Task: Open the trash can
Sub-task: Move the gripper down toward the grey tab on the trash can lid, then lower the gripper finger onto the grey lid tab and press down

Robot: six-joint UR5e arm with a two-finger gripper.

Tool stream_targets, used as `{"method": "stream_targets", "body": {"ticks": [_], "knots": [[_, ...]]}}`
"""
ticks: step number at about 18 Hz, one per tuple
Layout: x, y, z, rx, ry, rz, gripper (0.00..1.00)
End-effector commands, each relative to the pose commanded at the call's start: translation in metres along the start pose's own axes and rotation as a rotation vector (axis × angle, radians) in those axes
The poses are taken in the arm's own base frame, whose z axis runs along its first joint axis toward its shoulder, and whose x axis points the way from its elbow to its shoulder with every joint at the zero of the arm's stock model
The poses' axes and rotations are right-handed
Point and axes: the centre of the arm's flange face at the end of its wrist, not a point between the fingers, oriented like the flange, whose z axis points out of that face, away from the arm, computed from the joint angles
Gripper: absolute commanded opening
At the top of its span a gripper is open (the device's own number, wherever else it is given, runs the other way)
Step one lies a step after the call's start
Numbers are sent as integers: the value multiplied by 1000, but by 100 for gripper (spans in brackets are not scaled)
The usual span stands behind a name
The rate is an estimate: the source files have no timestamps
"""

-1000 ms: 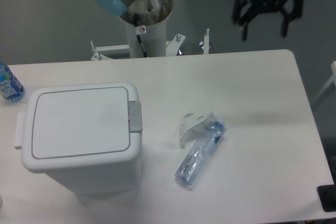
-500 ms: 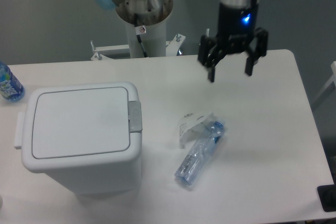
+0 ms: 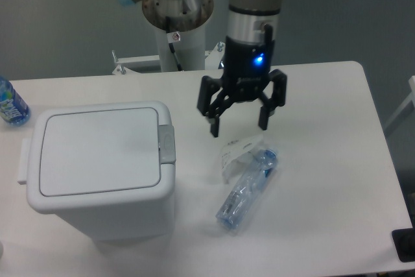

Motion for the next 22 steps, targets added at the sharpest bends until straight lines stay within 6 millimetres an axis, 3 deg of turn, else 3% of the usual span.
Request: {"method": "stream_targets", "body": {"ticks": [7, 22], "knots": [[13, 7, 9, -21, 13, -5, 100], [16, 9, 19, -38, 16, 1, 100]]}}
